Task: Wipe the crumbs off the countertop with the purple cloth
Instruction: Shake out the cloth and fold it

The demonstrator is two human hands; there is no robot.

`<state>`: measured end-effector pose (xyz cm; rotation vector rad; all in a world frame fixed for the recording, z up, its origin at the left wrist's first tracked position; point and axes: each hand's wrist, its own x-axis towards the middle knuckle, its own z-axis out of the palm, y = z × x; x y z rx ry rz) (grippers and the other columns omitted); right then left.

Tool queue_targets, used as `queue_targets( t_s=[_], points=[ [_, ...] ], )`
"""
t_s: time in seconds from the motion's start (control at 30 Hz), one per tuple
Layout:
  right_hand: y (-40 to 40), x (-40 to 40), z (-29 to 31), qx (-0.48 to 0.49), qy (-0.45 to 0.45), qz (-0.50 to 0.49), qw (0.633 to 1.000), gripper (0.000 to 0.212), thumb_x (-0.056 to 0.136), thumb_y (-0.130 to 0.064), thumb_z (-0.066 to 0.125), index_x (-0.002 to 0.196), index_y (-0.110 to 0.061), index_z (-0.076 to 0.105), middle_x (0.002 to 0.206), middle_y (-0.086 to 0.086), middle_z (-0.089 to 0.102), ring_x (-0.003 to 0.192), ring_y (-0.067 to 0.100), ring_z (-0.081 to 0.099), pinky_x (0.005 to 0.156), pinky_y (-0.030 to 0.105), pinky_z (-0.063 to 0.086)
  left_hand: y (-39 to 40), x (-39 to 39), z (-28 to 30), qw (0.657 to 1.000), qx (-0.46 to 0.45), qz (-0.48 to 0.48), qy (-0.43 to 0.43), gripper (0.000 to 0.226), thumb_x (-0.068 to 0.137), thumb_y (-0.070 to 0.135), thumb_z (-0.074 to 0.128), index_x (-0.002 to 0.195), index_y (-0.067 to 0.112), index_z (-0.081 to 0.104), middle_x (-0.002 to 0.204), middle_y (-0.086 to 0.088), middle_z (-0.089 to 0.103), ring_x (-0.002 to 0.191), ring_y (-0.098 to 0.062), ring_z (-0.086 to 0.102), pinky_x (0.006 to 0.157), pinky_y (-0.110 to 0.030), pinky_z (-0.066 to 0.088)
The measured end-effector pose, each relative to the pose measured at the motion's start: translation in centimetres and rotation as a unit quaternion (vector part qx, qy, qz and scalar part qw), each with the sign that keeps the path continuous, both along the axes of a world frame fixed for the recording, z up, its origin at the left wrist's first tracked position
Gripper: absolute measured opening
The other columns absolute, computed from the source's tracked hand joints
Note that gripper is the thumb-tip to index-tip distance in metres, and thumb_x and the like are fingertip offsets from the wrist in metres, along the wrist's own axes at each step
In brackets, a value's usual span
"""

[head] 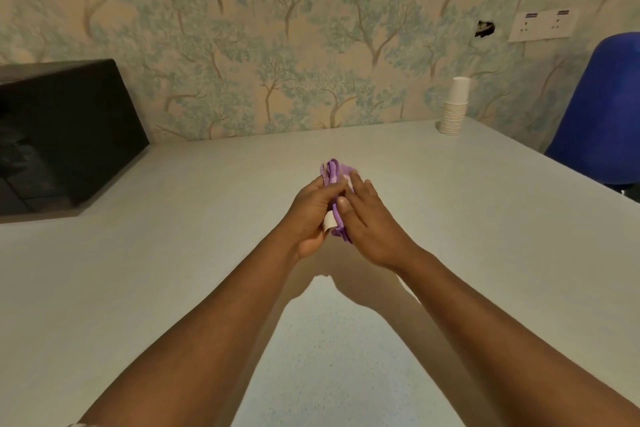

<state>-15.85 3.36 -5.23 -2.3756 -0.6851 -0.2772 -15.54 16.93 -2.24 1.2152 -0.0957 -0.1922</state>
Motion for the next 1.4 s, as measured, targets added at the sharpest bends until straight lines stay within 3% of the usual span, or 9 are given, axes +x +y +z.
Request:
queue_targets(
  t_s=[0.1, 0.2, 0.4, 0.63, 0.77, 0.9, 1.1, 1.27, 1.4],
  points=[
    [-2.0, 0.6, 1.1, 0.149, 0.081, 0.001, 0.986, 0.045, 0.106, -0.038, 0.038, 0.148, -0.028, 0.046, 0.148, -0.016, 0.043, 0.125, -0.016, 0.045, 0.106, 0.001, 0.028, -0.3, 0.4, -0.1, 0.998, 0.051, 0.024, 0.013, 0.028, 0.091, 0.006, 0.051, 0.112, 0.013, 0.068, 0.087, -0.003, 0.071, 0.074, -0.011, 0.067, 0.053, -0.021, 0.051],
    [-5.2, 2.7, 2.6, 0.270, 0.135, -0.105, 0.947, 0.036, 0.099, -0.029, 0.057, 0.132, -0.019, 0.064, 0.138, 0.000, 0.064, 0.114, 0.012, 0.064, 0.102, 0.031, 0.050, -0.6, 1.3, 0.3, 0.991, 0.122, 0.019, 0.057, 0.023, 0.084, 0.010, 0.052, 0.093, 0.024, 0.069, 0.078, 0.000, 0.068, 0.061, -0.014, 0.063, 0.052, -0.020, 0.045],
    [-11.8, 5.2, 3.9, 0.283, 0.377, -0.025, 0.881, 0.037, 0.090, -0.041, 0.067, 0.119, -0.018, 0.070, 0.103, -0.002, 0.071, 0.088, 0.016, 0.061, 0.072, 0.029, 0.051, -3.4, 3.5, 1.5, 0.984, 0.166, -0.064, 0.031, 0.024, 0.083, 0.006, 0.051, 0.094, 0.015, 0.070, 0.088, -0.015, 0.067, 0.065, -0.027, 0.063, 0.059, -0.030, 0.051],
    [-16.0, 7.7, 2.5, 0.372, 0.367, -0.080, 0.849, 0.014, 0.093, -0.016, 0.065, 0.100, -0.011, 0.076, 0.084, 0.002, 0.074, 0.077, 0.016, 0.061, 0.071, 0.029, 0.049, -7.2, 6.9, 0.0, 0.975, 0.203, -0.090, 0.028, 0.040, 0.089, 0.023, 0.058, 0.129, 0.023, 0.052, 0.114, -0.010, 0.068, 0.089, -0.024, 0.067, 0.076, -0.036, 0.055],
    [-18.7, 9.7, 2.0, 0.457, 0.354, -0.135, 0.805, 0.015, 0.095, -0.013, 0.061, 0.087, -0.011, 0.074, 0.075, 0.001, 0.072, 0.068, 0.015, 0.058, 0.056, 0.024, 0.052, -8.5, 8.7, -1.4, 0.968, 0.210, -0.131, 0.046, 0.042, 0.085, 0.035, 0.070, 0.120, 0.018, 0.057, 0.099, -0.006, 0.071, 0.090, -0.023, 0.068, 0.091, -0.040, 0.055],
    [-21.4, 12.3, 1.7, 0.492, 0.362, -0.168, 0.773, 0.009, 0.094, -0.015, 0.064, 0.090, -0.010, 0.071, 0.081, 0.004, 0.072, 0.071, 0.016, 0.059, 0.052, 0.022, 0.055, -11.3, 11.3, -2.1, 0.976, 0.197, -0.083, 0.048, 0.027, 0.089, 0.014, 0.067, 0.114, 0.004, 0.063, 0.087, -0.006, 0.073, 0.079, -0.017, 0.069, 0.088, -0.034, 0.057],
    [-24.7, 16.2, 1.6, 0.456, 0.366, -0.190, 0.789, 0.013, 0.090, -0.014, 0.071, 0.098, -0.003, 0.070, 0.100, 0.011, 0.069, 0.077, 0.019, 0.063, 0.057, 0.024, 0.059, -16.3, 17.2, -1.2, 0.975, 0.221, 0.016, 0.029, 0.003, 0.090, 0.010, 0.062, 0.089, 0.010, 0.064, 0.076, -0.007, 0.066, 0.064, -0.015, 0.064, 0.054, -0.023, 0.055],
    [-26.4, 19.9, 1.6, 0.370, 0.325, -0.281, 0.824, 0.037, 0.087, -0.017, 0.075, 0.116, 0.005, 0.066, 0.097, 0.013, 0.065, 0.075, 0.019, 0.061, 0.065, 0.030, 0.058, -19.4, 22.5, -1.4, 0.949, 0.307, 0.075, -0.017, 0.007, 0.086, 0.014, 0.063, 0.080, 0.012, 0.063, 0.096, -0.018, 0.071, 0.087, -0.031, 0.071, 0.086, -0.047, 0.058],
    [-26.9, 22.8, 0.4, 0.211, 0.269, -0.358, 0.869, 0.032, 0.085, -0.031, 0.076, 0.094, -0.001, 0.069, 0.097, 0.016, 0.066, 0.083, 0.026, 0.061, 0.072, 0.036, 0.048, -20.6, 25.2, -2.5, 0.909, 0.396, 0.113, -0.054, 0.017, 0.085, 0.019, 0.065, 0.096, 0.007, 0.067, 0.103, -0.017, 0.072, 0.095, -0.034, 0.069, 0.089, -0.046, 0.055]
  ],
)
